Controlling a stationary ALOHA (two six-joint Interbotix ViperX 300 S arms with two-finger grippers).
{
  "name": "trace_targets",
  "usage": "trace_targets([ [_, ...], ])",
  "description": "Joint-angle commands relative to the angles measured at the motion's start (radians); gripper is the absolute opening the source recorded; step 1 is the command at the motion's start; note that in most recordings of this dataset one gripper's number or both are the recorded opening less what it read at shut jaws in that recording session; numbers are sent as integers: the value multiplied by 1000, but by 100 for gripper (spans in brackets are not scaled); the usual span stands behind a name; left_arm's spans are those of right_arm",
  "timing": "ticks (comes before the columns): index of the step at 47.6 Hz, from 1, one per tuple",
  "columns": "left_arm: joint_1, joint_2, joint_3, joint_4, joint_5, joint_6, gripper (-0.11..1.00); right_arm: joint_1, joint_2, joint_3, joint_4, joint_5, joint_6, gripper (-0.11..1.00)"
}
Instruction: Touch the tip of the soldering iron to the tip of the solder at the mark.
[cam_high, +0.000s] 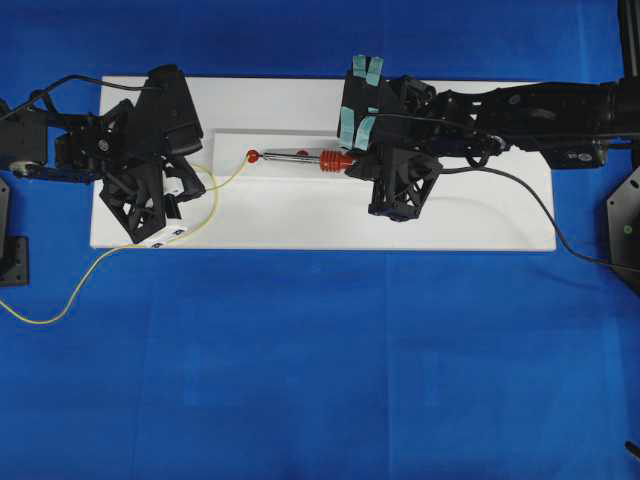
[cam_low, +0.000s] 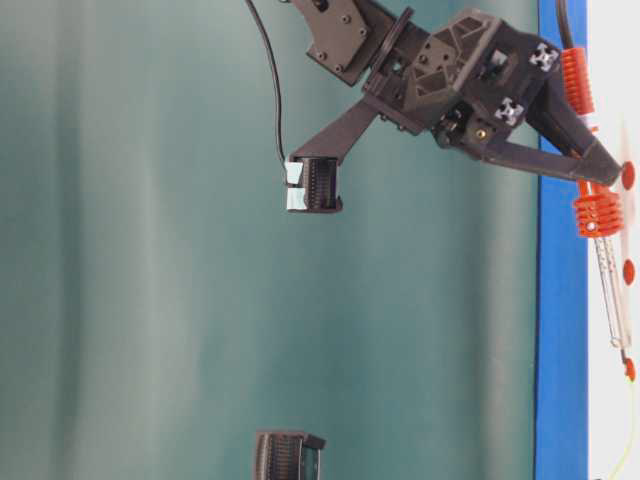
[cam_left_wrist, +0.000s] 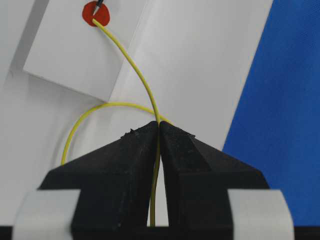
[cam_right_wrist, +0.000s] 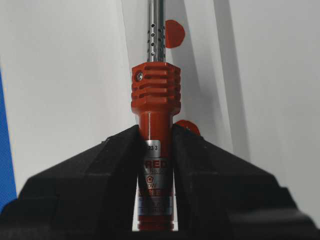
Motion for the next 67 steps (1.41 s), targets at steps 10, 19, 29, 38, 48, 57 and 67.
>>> trace_targets([
  [10, -3, -9, -20, 2, -6, 2, 3, 2, -11, -26, -3, -3, 0, 6],
  [19, -3, -44, -12, 2, -5, 2, 3, 2, -11, -25, -3, -5, 0, 6],
  [29, -11, -155, 29, 2, -2, 2, 3, 2, -11, -26, -3, -5, 0, 6],
  [38, -11, -313, 117, 2, -12, 0, 3, 2, -11, -26, -3, -5, 0, 6],
  [48, -9, -445, 187, 2, -37, -12, 3, 0, -11, -28, -3, -5, 0, 6],
  [57, -9, -471, 198, 2, -37, -12, 3, 0, -38, -23, -3, -2, 0, 6],
  [67, -9, -463, 199, 2, -37, -12, 3, 2, -181, 41, -25, 8, 3, 6],
])
